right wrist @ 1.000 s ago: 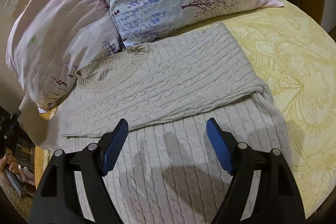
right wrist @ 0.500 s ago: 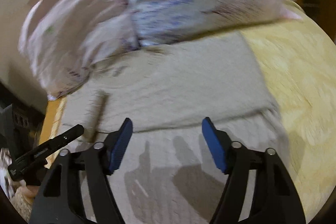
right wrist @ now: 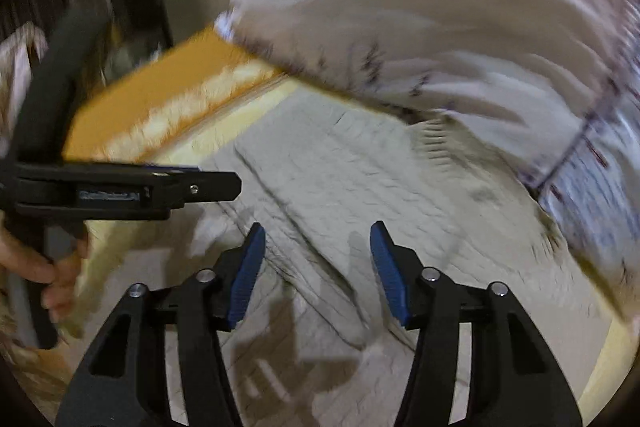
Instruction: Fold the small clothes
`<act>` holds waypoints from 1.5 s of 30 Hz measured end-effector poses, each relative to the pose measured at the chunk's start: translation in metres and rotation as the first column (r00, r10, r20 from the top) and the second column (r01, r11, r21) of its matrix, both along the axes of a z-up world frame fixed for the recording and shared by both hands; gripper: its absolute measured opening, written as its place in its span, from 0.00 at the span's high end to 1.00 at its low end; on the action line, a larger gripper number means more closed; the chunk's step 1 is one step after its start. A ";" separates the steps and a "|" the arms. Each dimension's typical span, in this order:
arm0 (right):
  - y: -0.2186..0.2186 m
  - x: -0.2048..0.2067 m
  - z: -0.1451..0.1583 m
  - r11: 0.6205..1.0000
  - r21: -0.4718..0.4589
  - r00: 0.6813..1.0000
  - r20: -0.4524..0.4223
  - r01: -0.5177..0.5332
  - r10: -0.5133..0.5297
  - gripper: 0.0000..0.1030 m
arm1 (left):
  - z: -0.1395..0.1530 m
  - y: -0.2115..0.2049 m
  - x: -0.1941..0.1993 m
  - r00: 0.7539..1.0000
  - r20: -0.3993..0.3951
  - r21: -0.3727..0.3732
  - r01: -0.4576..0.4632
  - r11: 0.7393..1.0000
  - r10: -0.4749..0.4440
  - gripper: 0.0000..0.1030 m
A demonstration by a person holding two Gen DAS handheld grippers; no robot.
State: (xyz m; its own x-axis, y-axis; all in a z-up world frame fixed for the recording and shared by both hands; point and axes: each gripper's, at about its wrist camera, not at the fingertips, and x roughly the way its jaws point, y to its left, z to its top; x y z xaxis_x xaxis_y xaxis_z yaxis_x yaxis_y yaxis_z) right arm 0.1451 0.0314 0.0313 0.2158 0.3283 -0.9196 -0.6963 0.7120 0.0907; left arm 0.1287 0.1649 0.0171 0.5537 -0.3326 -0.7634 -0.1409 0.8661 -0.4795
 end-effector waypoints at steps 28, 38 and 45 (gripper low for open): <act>-0.263 -0.002 -0.033 0.393 0.282 0.483 -0.551 0.875 -0.680 0.41 | -0.006 -0.007 0.000 0.999 -0.016 0.050 0.036 0.998 -0.035 0.39; -0.235 0.083 -0.078 0.281 0.176 0.324 -0.669 0.944 -0.669 0.44 | -0.007 -0.006 -0.002 0.999 -0.013 0.050 0.034 0.998 -0.033 0.39; -0.231 0.102 -0.060 0.308 0.242 0.391 -0.596 0.920 -0.701 0.93 | -0.008 -0.005 -0.002 0.999 -0.009 0.054 0.036 0.998 -0.036 0.39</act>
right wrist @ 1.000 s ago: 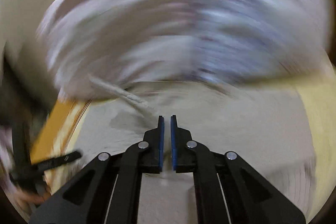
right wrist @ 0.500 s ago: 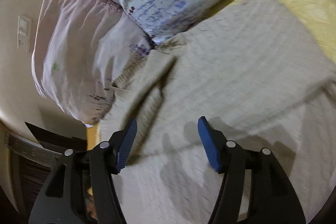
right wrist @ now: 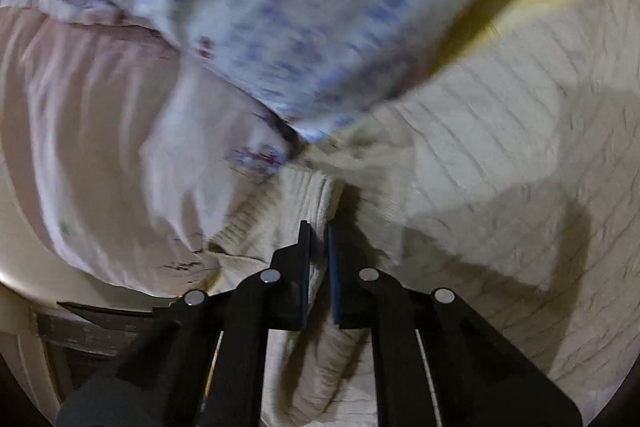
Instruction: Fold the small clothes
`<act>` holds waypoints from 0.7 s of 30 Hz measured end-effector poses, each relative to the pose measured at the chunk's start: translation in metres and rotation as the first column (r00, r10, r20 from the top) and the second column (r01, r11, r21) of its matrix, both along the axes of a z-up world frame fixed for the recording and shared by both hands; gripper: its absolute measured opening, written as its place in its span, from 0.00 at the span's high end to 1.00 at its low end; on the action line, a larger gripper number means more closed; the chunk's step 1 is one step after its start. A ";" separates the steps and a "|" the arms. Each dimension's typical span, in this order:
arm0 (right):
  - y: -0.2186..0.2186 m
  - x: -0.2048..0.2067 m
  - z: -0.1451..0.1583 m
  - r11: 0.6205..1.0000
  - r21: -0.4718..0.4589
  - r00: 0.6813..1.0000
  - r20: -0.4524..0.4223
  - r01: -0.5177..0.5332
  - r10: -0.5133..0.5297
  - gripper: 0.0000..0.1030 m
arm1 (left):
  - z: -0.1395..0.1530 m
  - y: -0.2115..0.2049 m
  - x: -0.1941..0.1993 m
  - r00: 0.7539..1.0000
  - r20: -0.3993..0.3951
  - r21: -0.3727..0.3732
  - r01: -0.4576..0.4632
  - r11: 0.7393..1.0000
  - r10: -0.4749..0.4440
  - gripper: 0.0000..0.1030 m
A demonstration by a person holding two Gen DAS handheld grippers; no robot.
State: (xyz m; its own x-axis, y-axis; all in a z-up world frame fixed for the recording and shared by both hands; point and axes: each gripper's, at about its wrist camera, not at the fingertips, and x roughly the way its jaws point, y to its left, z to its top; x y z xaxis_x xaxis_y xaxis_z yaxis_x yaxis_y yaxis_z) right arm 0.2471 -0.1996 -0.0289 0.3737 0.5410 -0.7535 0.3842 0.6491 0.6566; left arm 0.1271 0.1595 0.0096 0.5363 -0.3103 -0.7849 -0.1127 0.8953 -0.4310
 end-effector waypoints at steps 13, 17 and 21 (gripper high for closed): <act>-0.072 -0.104 0.005 0.986 -0.096 0.990 0.000 0.139 -0.140 0.93 | 0.000 -0.001 0.001 1.000 -0.004 0.012 0.009 1.000 -0.009 0.39; -0.077 -0.114 0.007 0.990 -0.033 0.991 0.010 0.137 -0.136 0.84 | 0.000 0.001 0.000 1.000 0.000 0.002 0.009 1.000 -0.009 0.38; -0.082 -0.110 0.007 0.984 0.003 0.984 0.000 0.177 -0.177 0.63 | 0.000 0.001 -0.001 1.000 0.004 -0.001 0.007 1.000 -0.007 0.37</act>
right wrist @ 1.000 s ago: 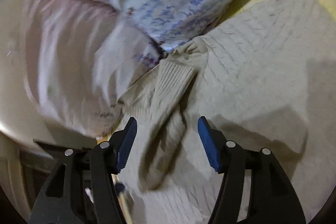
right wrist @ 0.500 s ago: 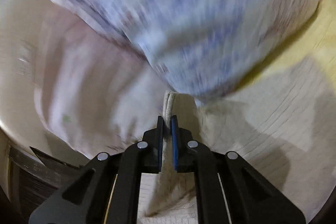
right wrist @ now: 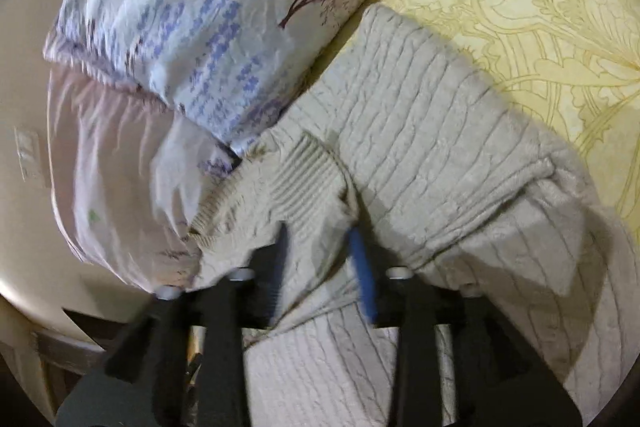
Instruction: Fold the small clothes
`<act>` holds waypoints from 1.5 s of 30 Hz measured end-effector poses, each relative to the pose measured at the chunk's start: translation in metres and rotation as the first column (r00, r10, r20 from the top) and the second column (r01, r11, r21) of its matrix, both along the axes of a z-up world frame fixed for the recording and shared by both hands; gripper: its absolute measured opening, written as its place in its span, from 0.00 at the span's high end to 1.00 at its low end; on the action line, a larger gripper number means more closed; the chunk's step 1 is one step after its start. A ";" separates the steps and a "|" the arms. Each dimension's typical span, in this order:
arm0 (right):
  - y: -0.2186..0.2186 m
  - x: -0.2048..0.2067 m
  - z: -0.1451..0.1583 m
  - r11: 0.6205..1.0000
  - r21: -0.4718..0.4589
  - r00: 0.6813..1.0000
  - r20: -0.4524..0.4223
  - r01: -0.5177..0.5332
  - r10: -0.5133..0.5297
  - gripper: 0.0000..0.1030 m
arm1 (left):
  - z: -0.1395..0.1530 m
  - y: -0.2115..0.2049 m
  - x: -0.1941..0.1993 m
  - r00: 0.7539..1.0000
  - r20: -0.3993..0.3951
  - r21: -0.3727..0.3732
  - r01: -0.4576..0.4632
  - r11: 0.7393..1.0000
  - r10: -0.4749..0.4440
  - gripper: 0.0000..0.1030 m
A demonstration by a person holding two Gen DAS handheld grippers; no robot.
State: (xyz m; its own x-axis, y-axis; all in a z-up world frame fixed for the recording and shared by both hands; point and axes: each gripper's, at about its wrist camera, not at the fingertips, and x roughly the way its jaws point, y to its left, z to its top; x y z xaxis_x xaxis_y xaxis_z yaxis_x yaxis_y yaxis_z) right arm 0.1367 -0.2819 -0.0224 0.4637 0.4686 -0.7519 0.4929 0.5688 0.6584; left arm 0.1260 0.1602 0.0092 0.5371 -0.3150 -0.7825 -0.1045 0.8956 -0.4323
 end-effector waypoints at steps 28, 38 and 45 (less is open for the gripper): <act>-0.067 -0.064 0.055 0.951 -0.196 0.971 -0.031 -0.238 0.236 0.49 | 0.012 0.032 -0.079 0.998 -0.031 -0.132 0.045 0.990 -0.049 0.35; -0.100 -0.125 0.023 0.958 0.063 0.950 -0.126 -0.280 0.286 0.51 | -0.005 0.031 -0.128 0.993 -0.093 -0.261 0.052 0.964 -0.079 0.40; -0.084 -0.146 0.021 0.895 0.227 0.905 -0.104 -0.383 0.414 0.58 | -0.009 0.010 -0.156 0.982 -0.139 -0.374 0.070 0.925 -0.130 0.43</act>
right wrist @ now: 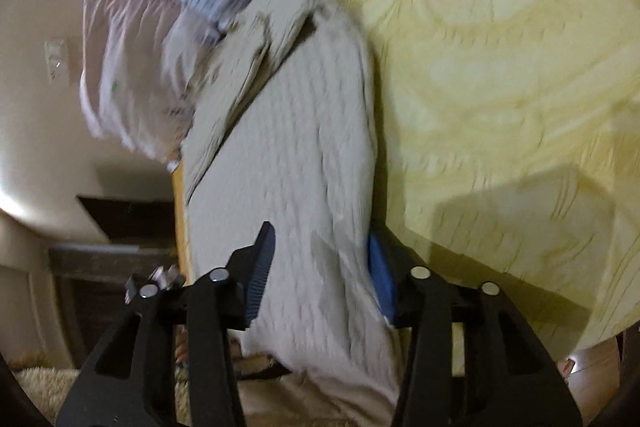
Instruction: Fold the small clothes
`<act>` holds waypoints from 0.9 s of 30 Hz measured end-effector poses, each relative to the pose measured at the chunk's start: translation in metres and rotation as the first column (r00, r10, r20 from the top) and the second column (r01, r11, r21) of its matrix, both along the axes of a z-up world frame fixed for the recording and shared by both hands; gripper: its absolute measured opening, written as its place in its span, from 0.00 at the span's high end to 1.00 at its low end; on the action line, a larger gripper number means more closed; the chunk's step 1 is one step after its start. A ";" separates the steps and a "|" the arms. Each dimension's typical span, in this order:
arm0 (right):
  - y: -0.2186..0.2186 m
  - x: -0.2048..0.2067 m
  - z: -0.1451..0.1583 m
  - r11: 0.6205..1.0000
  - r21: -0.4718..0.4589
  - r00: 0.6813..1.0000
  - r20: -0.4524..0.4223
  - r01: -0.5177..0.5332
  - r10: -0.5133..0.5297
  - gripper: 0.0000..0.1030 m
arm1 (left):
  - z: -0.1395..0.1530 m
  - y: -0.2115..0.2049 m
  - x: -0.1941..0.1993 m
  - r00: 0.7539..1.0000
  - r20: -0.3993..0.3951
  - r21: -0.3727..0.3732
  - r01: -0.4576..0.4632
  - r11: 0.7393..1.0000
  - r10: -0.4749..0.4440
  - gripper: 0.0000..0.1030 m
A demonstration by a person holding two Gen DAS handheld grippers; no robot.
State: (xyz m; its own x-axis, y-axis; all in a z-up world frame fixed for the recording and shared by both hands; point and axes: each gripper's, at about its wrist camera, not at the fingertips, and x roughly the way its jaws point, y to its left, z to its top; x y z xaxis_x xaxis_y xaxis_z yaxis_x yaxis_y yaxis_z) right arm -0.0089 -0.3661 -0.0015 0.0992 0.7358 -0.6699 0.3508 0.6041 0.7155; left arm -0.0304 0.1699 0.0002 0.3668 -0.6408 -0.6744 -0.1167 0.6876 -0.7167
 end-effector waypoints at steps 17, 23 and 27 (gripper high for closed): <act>0.046 -0.026 0.030 0.961 0.040 0.961 0.063 -0.274 0.271 0.93 | 0.003 -0.033 -0.030 0.996 -0.054 -0.054 0.069 0.996 -0.072 0.93; 0.046 0.008 0.071 0.969 -0.111 0.938 0.248 -0.222 0.244 0.93 | 0.021 -0.025 -0.012 0.999 0.029 -0.029 0.045 0.999 -0.044 0.95; 0.038 0.028 0.090 0.969 -0.186 0.912 0.345 -0.164 0.221 0.93 | 0.037 -0.009 0.008 0.995 0.099 -0.053 -0.009 0.999 0.015 0.95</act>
